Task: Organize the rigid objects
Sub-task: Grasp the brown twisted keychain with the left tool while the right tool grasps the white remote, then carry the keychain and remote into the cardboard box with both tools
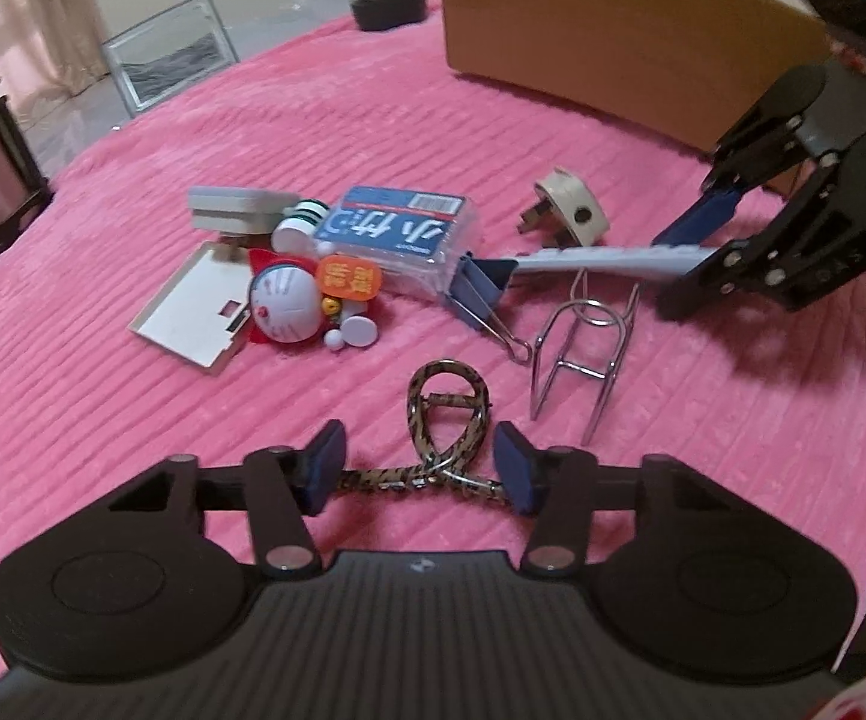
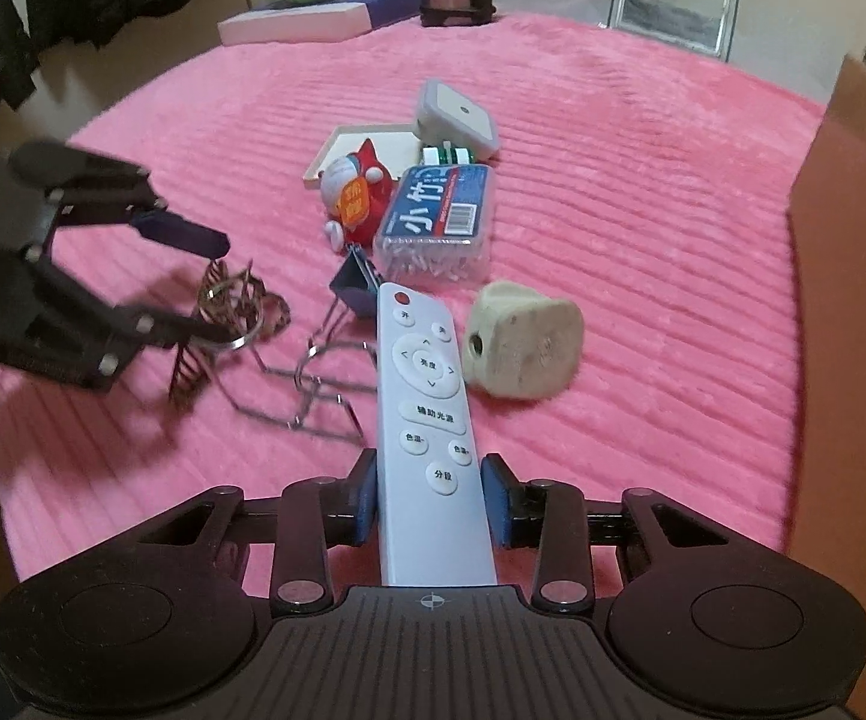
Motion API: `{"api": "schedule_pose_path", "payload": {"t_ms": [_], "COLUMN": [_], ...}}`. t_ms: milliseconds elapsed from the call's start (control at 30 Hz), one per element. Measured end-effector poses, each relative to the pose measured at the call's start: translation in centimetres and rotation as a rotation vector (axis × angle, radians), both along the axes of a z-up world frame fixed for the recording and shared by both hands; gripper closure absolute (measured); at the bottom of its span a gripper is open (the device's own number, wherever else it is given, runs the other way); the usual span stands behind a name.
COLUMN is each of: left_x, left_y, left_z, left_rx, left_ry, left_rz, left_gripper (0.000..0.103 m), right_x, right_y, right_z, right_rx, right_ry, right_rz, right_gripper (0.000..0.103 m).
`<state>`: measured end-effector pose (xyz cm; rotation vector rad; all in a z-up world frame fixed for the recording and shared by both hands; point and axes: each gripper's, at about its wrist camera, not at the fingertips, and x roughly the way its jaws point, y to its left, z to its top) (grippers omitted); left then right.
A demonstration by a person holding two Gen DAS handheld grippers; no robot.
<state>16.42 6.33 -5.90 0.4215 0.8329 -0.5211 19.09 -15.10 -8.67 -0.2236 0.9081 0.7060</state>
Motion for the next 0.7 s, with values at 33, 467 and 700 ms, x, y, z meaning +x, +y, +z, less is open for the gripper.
{"api": "schedule_pose_path", "payload": {"t_ms": [33,467,700], "left_x": [0.2,-1.4,-3.9], "left_y": [-0.1,0.6,1.7], "left_z": [-0.1,0.7,1.2], "left_rx": [-0.002,-0.061,-0.136], "left_ry": [0.011,0.077,0.074], "left_rz": [-0.006,0.048,0.143], "left_gripper": [0.062,0.082,0.082], "right_x": [-0.4,-1.7,-2.0], "right_y": [-0.1,-2.2,-1.7], "right_z": [0.1,0.2,-0.4], "right_rx": [-0.006,0.057,0.018], "right_ry": [-0.013,0.035,-0.006], "right_rz": [-0.011,-0.086,-0.089], "right_gripper": [0.072,0.085,0.084]}}
